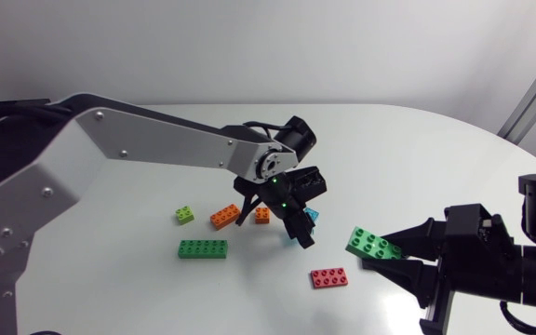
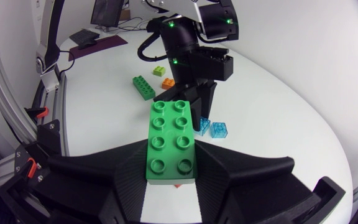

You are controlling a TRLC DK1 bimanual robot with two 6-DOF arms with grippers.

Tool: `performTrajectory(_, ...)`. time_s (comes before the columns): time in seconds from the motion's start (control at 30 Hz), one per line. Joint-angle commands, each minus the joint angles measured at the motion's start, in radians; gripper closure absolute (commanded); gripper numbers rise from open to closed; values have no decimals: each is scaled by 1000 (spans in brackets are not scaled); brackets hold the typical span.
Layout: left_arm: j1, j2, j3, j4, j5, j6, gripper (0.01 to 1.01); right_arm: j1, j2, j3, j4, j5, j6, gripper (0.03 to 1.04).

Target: Separate the duplo bricks

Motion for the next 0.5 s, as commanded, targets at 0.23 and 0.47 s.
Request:
performTrajectory(0.23,-4,105,110,-80,6,18,725,-19,-3,-23,-11,-17,-28,767)
performTrajectory(0.47,-4,133,153,-123,-8,17,674,-19,-3,-23,-13,-18,-28,767)
